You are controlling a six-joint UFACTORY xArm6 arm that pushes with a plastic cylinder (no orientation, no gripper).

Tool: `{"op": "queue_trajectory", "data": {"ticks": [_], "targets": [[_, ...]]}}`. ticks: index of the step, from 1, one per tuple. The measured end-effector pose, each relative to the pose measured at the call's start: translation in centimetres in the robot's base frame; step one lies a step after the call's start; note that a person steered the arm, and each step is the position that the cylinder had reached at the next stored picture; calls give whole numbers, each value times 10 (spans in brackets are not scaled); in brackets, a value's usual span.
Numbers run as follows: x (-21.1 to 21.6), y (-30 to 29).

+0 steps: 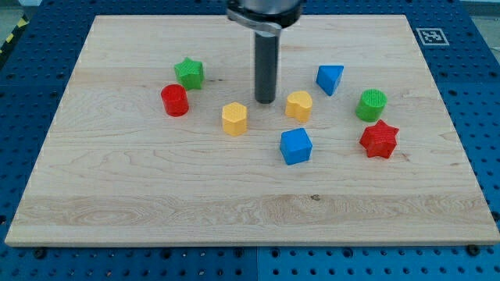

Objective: Point your arm at the blue triangle

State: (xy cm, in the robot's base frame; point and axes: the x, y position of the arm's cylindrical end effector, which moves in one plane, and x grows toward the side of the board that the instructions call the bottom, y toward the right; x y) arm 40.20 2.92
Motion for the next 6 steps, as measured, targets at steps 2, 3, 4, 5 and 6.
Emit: {"op": "queue_trajectory", "data": {"ticks": [2, 3, 4, 5, 6], "targets": [[-2, 3], [-14, 9], [-19, 16], [-19, 21], [-18, 54]]}}
